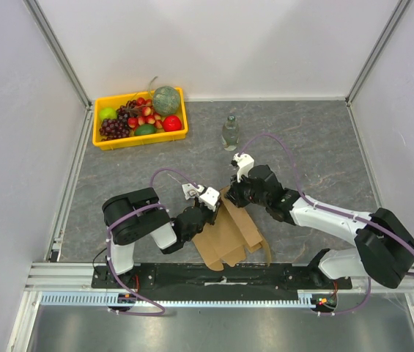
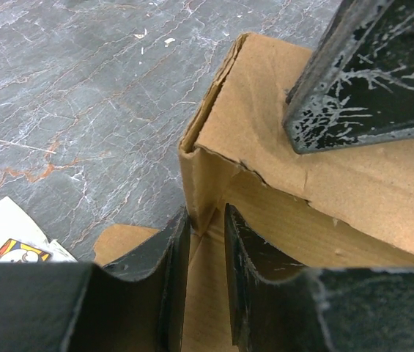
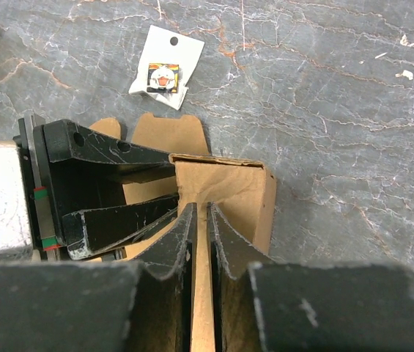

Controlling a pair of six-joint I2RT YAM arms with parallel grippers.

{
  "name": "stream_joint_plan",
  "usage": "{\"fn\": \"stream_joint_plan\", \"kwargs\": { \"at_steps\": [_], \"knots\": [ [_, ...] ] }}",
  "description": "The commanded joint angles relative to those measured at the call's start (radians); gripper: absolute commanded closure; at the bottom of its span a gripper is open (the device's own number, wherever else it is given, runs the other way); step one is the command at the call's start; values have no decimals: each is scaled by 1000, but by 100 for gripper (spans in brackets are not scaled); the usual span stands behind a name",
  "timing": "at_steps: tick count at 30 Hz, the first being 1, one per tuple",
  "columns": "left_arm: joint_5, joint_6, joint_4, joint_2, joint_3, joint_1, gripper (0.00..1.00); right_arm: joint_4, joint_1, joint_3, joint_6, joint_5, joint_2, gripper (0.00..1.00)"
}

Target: Fold the paper box

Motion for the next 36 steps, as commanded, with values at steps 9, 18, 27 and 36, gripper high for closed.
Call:
{"fn": "stream_joint_plan", "kwargs": {
  "at_steps": [9,18,27,36],
  "knots": [
    [0,-39,139,8,16,1,69,-123,33,42,-52,137,56,84],
    [5,-39,142,-4,8,1,68,-152,44,52,-55,149,64,84],
    [52,-50,-16,-170,-30,0,52,-155,43,67,-59,144,39,83],
    [173,-151,-379,-355,-18,1,44,-166,43,81,-76,146,47,83]
  ]
}}
